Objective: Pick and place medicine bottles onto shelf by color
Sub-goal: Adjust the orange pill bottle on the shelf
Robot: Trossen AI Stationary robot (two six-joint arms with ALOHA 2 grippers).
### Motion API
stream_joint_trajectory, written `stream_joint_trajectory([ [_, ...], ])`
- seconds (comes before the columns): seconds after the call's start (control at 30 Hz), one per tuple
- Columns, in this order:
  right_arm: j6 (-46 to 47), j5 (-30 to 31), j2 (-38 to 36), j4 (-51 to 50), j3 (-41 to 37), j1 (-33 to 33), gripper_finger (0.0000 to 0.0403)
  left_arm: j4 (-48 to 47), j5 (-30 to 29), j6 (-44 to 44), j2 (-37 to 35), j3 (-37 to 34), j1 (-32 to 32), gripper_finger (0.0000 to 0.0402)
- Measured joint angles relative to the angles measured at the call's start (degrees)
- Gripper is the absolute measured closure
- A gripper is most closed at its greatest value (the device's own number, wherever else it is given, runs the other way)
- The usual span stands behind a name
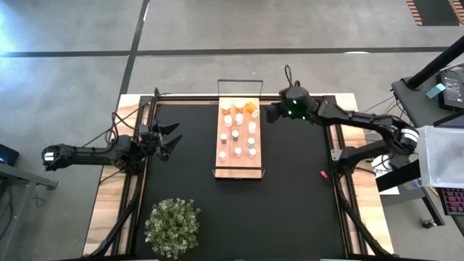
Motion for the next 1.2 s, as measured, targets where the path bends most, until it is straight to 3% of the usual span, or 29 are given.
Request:
stream_joint_trajectory([
  [0.37, 3.7, -0.2, 15.7, -34.0, 25.4, -0.5, 0.0211, 0.0, 0.0, 0.0, 0.0, 0.0, 0.0, 0.0107],
  [0.57, 3.4, -0.6, 23.8, -42.7, 34.2, -0.9, 0.0143, 0.0, 0.0, 0.0, 0.0, 0.0, 0.0, 0.0107],
  [0.83, -1.5, -1.9, 28.2, -40.7, 35.8, -1.0, 0.0040, 0.0, 0.0, 0.0, 0.0, 0.0, 0.0, 0.0107],
  [0.97, -2.0, -2.1, 29.2, -38.0, 33.6, -1.3, 0.0033, 0.0, 0.0, 0.0, 0.0, 0.0, 0.0, 0.0107],
  [1.2, -2.0, -4.7, 25.4, -23.8, 24.0, -1.7, 0.0033, 0.0, 0.0, 0.0, 0.0, 0.0, 0.0, 0.0107],
])
